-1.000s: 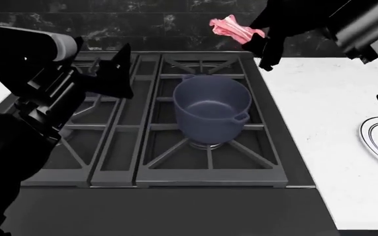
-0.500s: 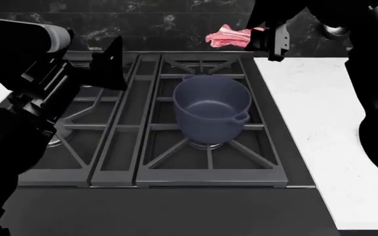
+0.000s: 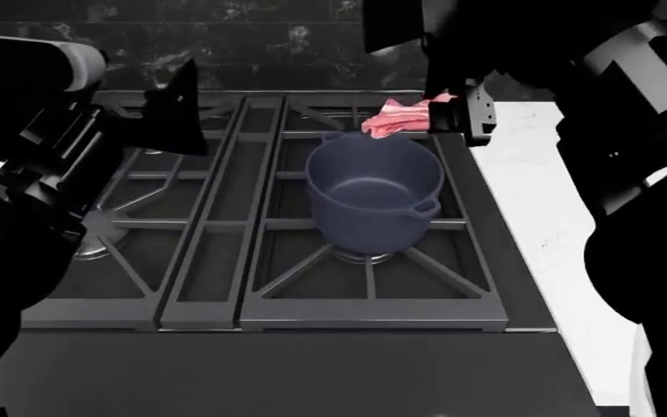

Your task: Frozen meat rests on a plate on the counter. Retrieve the meat and place it in a pot on a burner. Then turn the burner on.

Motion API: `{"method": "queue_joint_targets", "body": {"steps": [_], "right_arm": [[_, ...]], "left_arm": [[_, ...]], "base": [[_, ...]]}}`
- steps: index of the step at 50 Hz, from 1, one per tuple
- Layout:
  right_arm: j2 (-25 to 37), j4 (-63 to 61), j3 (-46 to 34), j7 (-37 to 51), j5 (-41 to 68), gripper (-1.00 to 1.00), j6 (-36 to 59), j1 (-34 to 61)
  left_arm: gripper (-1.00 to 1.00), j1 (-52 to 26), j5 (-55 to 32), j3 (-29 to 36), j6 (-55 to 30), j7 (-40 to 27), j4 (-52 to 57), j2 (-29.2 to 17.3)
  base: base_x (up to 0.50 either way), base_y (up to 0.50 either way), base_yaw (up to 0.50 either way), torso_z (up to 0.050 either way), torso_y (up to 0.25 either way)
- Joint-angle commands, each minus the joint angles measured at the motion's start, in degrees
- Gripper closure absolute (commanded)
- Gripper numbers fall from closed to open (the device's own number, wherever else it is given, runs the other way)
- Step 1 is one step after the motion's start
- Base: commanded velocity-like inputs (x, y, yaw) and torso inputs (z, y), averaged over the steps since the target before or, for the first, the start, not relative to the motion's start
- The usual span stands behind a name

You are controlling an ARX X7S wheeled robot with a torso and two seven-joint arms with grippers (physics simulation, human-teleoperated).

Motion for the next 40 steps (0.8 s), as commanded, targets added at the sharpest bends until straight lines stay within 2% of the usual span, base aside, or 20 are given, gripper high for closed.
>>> {"method": "queue_joint_targets", "body": {"steps": [1, 13, 40], "right_arm": [[-1.3, 0.3, -3.6, -0.6, -0.6, 1.00, -1.9, -1.2], [-1.3, 0.0, -5.8, -0.7, 0.3, 1.00, -3.5, -2.6], [-1.3, -1.6, -5.7, 0.2, 1.2, 1.00, -5.1, -4.0]], "left_arm": [[-1.00, 0.7, -0.3, -0.7, 0.5, -0.1, -0.2, -0.3], [-1.00, 1.5, -1.4, -1.8, 0.5, -0.2, -0.3, -0.5], [-1.00, 3.3, -1.0, -2.9, 1.9, -0.7, -1.7, -0.7]], "base": [[0.00, 0.00, 0.00, 0.000, 0.000], [0.00, 0.00, 0.00, 0.000, 0.000], [0.00, 0.00, 0.00, 0.000, 0.000]]}}
